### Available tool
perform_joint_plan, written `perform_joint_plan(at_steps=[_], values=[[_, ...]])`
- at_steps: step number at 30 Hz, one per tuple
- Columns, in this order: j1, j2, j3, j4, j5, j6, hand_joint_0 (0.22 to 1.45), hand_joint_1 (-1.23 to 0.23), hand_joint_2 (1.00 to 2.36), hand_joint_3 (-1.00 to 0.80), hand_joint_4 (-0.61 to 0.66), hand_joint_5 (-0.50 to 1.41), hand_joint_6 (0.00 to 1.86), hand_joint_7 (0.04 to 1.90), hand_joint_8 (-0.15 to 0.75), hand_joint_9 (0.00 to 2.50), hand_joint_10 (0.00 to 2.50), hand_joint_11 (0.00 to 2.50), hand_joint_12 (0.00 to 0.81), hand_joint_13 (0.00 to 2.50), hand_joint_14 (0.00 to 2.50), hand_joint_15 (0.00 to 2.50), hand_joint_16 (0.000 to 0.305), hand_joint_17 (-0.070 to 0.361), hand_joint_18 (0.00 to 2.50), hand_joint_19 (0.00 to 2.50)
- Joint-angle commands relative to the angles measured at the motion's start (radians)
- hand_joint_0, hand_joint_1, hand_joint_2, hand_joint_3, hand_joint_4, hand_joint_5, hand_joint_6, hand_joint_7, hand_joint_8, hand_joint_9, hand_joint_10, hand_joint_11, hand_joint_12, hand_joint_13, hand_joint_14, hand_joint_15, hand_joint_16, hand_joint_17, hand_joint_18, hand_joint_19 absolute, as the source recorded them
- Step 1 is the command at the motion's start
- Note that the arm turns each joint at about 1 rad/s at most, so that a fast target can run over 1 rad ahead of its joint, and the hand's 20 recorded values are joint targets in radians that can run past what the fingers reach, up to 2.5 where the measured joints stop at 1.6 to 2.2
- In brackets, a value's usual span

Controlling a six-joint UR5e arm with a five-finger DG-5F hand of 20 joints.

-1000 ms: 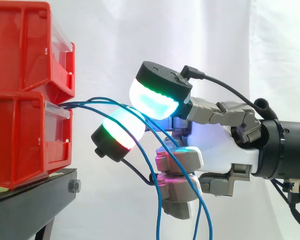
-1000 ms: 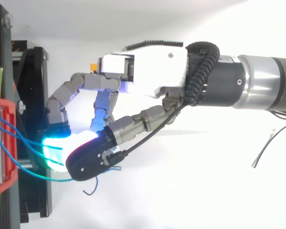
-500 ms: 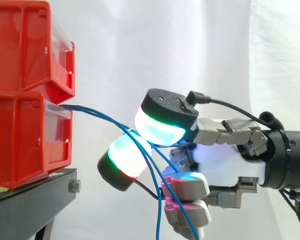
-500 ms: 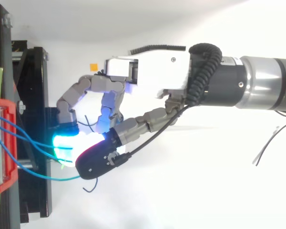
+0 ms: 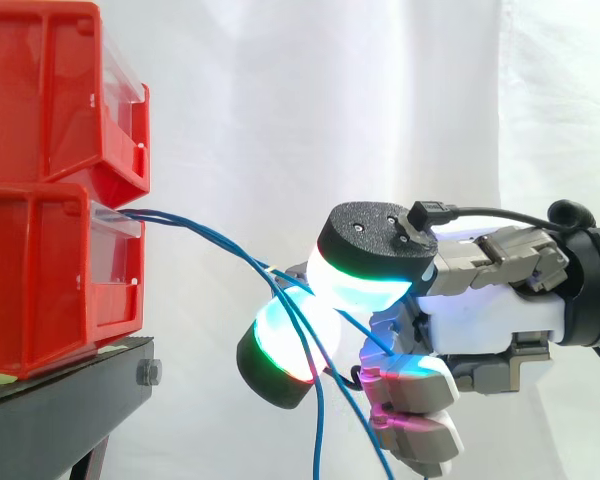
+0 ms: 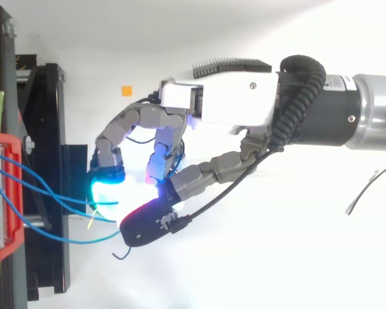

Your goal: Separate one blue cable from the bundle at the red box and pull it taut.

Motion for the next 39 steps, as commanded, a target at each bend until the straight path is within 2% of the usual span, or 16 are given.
perform_joint_plan(at_steps=[1, 5, 7, 10, 11, 15, 22, 31, 39], values=[[0.008, 0.001, -0.001, -0.003, 0.024, 0.001, 0.66, -0.82, 1.01, -0.33, -0.04, -0.15, 0.92, 0.88, 0.285, 1.28, 0.02, 1.14, 0.329, 1.22, 0.03, 1.07, 0.041, 0.093, 1.05, 0.99], [0.014, 0.004, -0.001, -0.003, 0.035, 0.024, 0.64, -0.81, 1.01, -0.34, -0.03, -0.15, 0.92, 0.87, 0.289, 1.28, 0.02, 1.14, 0.325, 1.22, 0.03, 1.08, 0.041, 0.093, 1.05, 0.99], [0.017, 0.013, -0.001, -0.003, 0.04, 0.067, 0.64, -0.8, 1.01, -0.35, -0.02, -0.15, 0.92, 0.87, 0.283, 1.27, 0.02, 1.14, 0.331, 1.22, 0.03, 1.07, 0.041, 0.093, 1.05, 0.98], [0.019, 0.017, -0.001, -0.003, 0.047, 0.088, 0.64, -0.79, 1.01, -0.35, -0.02, -0.15, 0.92, 0.88, 0.284, 1.28, 0.02, 1.14, 0.331, 1.23, 0.03, 1.07, 0.041, 0.092, 1.05, 0.99], [0.02, 0.025, 0.001, -0.003, 0.058, 0.12, 0.64, -0.79, 1.01, -0.35, -0.02, -0.15, 0.92, 0.88, 0.283, 1.28, 0.02, 1.14, 0.325, 1.23, 0.03, 1.08, 0.041, 0.092, 1.05, 1.0], [0.029, 0.025, 0.001, -0.003, 0.074, 0.174, 0.63, -0.79, 1.01, -0.35, -0.02, -0.15, 0.92, 0.88, 0.284, 1.28, 0.02, 1.14, 0.33, 1.23, 0.03, 1.08, 0.041, 0.093, 1.05, 0.99], [0.036, 0.025, 0.001, 0.002, 0.083, 0.179, 0.62, -0.73, 1.0, -0.45, 0.0, -0.15, 0.92, 0.86, 0.285, 1.28, 0.02, 1.12, 0.329, 1.22, 0.03, 1.07, 0.041, 0.093, 1.04, 0.99], [0.037, 0.025, 0.001, 0.005, 0.08, 0.177, 0.6, -0.68, 1.0, -0.46, 0.0, -0.14, 0.91, 0.87, 0.287, 1.29, 0.02, 1.13, 0.332, 1.23, 0.03, 1.07, 0.041, 0.093, 1.04, 0.99], [0.037, 0.024, -0.001, 0.023, 0.083, 0.176, 0.56, -0.56, 1.0, -0.5, 0.02, -0.14, 0.9, 0.88, 0.296, 1.29, 0.02, 1.13, 0.344, 1.22, 0.03, 1.08, 0.043, 0.097, 1.03, 1.0]])
